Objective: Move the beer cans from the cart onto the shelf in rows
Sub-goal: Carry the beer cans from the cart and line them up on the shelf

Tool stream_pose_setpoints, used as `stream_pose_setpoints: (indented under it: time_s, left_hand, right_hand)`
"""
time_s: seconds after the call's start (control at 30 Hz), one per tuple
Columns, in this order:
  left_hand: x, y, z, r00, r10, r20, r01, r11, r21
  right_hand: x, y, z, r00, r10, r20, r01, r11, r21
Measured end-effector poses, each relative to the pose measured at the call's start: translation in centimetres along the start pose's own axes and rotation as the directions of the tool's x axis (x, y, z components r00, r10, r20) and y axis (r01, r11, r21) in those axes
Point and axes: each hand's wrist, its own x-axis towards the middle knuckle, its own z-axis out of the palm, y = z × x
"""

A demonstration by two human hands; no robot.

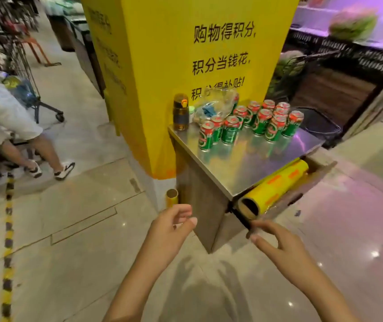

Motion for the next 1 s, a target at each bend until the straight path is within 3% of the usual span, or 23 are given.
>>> stream_pose_setpoints:
  time_s: [0.1,0.23,0.43,0.6,0.77,0.9,1.0]
  left_hand:
    - [2.5,2.2,6.3,0.995,0.024,0.096,-0.023,1.000,-0.016]
    - [4.5,3.4,10.5,0.993,0.023,0.119,-0.021,1.000,-0.023]
    - [10.1,1.5,9.3,0.994,-0.106,0.034,0.106,0.994,0.006]
    - [17.9,0.3,7.4,0.986,-0.161,-0.044,0.160,0.987,-0.033]
    - [27.1,-0.1,7.4,0.983,-0.178,-0.047,0.173,0.981,-0.092]
    - [33.7,-0.2,8.7,0.968,-0.250,-0.016,0.243,0.954,-0.178]
    - [37.3,-1.4,9.8,0.956,-0.290,-0.036,0.286,0.953,-0.096]
  right_hand:
    - [1.2,3.4,-4.0,1.000,-0.005,-0.027,0.005,1.000,-0.009]
    - [4.3,5.6,-7.0,1.000,-0.003,0.008,0.003,1.000,-0.007]
    - [12.9,4.9,-7.1,0.998,-0.039,0.057,0.032,0.992,0.123]
    - [21.0,4.1,-6.6,0.991,-0.115,0.064,0.109,0.990,0.086]
    - [29.0,4.9,-8.1,0.995,-0.056,0.088,0.050,0.997,0.065]
    - [35.5,5.5,-8.2,0.997,0.044,0.066,-0.055,0.983,0.176]
    - [39.5,6.0,-7.3,0.991,0.098,0.087,-0.116,0.965,0.236]
